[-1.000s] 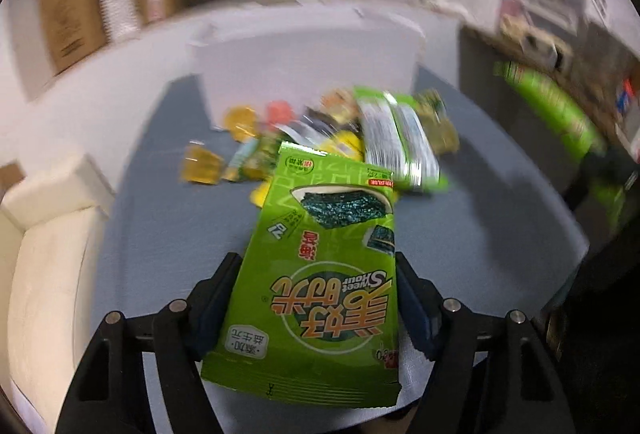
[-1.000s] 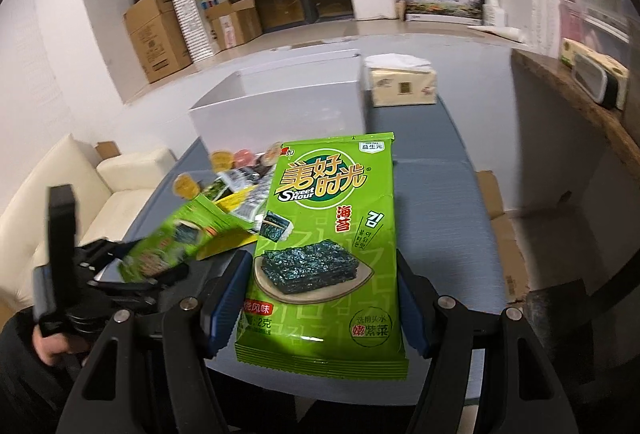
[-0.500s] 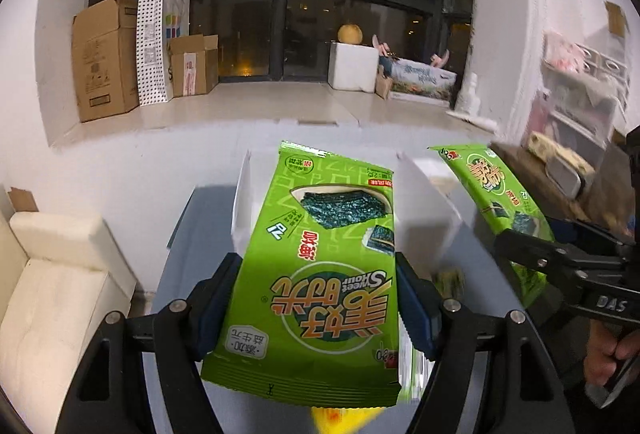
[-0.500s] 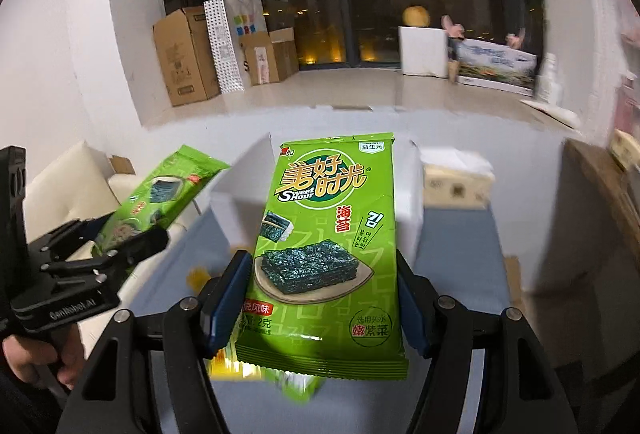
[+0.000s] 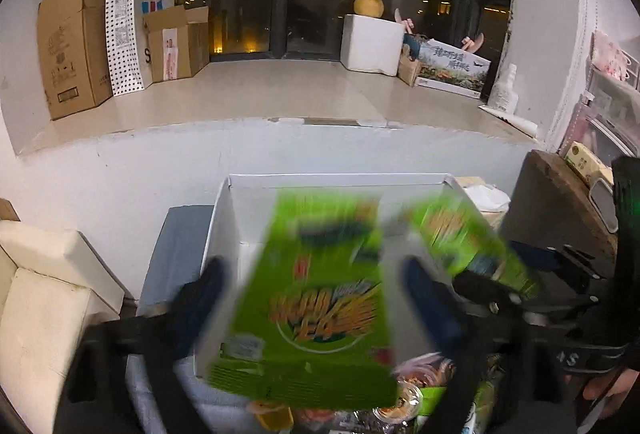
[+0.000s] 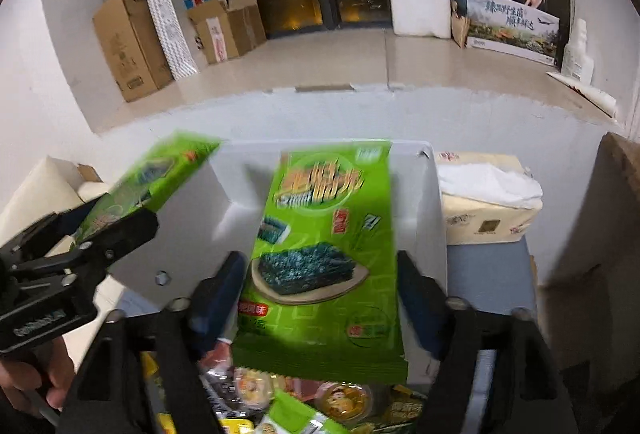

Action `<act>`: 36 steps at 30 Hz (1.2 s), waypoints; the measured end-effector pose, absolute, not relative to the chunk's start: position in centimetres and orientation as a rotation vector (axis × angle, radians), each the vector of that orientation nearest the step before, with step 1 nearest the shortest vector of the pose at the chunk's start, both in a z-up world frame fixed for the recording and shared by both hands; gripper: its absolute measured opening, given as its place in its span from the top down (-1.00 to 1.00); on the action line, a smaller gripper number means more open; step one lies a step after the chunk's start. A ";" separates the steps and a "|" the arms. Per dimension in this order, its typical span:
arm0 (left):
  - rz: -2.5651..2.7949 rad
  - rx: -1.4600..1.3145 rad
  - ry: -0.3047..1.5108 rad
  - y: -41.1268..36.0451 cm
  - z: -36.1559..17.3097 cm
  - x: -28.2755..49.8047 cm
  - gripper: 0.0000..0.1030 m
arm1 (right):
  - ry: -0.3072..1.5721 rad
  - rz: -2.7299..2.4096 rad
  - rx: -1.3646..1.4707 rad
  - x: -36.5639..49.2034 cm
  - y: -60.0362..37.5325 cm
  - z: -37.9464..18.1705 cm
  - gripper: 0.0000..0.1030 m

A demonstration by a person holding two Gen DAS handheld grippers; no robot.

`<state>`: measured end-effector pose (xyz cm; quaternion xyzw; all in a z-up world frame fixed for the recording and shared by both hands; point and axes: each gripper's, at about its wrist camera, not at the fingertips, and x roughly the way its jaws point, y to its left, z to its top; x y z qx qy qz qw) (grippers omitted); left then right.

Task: Organize snacks
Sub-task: 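Lower both green packets into the white box and open both tools, then grasp the long green snack bag with the right tool while the left tool approaches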

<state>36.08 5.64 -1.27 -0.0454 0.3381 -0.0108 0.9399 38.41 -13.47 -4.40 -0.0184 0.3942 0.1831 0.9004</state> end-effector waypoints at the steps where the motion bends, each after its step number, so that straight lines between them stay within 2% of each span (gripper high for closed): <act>1: -0.017 -0.095 0.680 5.7 -1.4 36.0 -1.00 | 0.806 0.364 -0.053 38.4 -13.6 -4.6 -0.87; 11: -0.003 -0.088 0.646 5.5 -1.4 33.9 -1.00 | 0.721 0.358 -0.001 37.1 -15.8 -2.9 -0.87; 12: 0.000 -0.087 0.633 5.5 -1.3 33.2 -1.00 | 0.699 0.364 0.004 36.4 -16.2 -2.4 -0.87; 14: -0.003 -0.071 0.618 5.4 -1.0 32.1 -1.00 | 0.645 0.382 0.002 34.6 -16.7 -1.4 -1.00; 21: 0.013 0.061 0.578 4.0 -1.3 24.9 -1.00 | 0.575 0.380 0.020 26.5 -18.4 0.1 -1.00; 27: -0.023 0.012 0.612 4.0 -3.2 17.3 -1.00 | 0.631 0.275 0.105 19.9 -20.0 -2.6 -1.00; 36: -0.063 -0.035 0.681 4.8 -7.0 9.7 -1.00 | 0.834 0.159 0.141 18.1 -17.0 -9.5 -1.00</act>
